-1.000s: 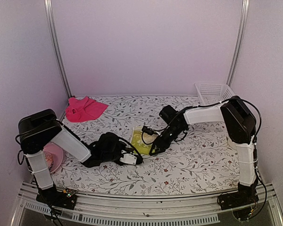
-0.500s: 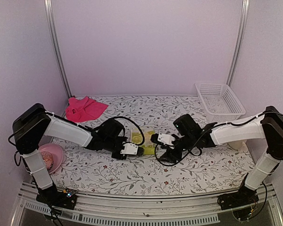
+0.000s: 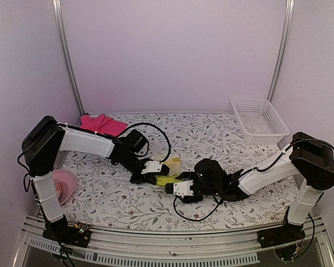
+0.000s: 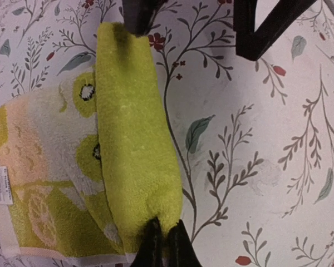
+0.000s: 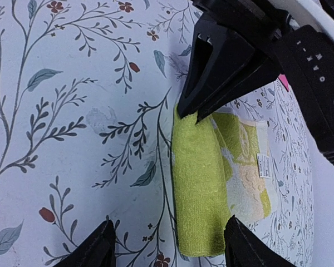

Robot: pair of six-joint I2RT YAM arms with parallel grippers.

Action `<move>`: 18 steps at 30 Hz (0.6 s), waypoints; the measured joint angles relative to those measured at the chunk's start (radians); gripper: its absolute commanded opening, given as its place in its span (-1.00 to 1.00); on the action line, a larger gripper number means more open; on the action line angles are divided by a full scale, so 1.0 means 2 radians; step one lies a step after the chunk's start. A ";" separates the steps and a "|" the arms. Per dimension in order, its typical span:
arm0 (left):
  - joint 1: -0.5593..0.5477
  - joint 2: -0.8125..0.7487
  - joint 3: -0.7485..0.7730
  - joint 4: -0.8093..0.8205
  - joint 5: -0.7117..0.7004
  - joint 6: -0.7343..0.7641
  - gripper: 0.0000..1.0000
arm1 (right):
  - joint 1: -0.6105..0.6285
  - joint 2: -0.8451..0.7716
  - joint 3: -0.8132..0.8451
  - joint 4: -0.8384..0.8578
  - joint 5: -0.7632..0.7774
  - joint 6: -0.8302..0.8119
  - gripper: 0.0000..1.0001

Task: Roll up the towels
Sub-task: Roll the towel at the center of the board.

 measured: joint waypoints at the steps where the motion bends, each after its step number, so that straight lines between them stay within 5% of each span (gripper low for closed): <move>1: 0.001 0.003 0.004 -0.005 0.003 -0.001 -1.00 | 0.001 0.004 0.000 0.007 0.005 -0.003 0.35; 12: 0.003 0.014 0.021 -0.035 0.024 -0.005 -1.00 | 0.003 0.051 0.019 0.038 0.046 -0.031 0.22; 18: 0.004 0.019 0.029 -0.044 0.027 -0.006 -1.00 | 0.003 0.056 0.019 0.042 0.057 -0.035 0.36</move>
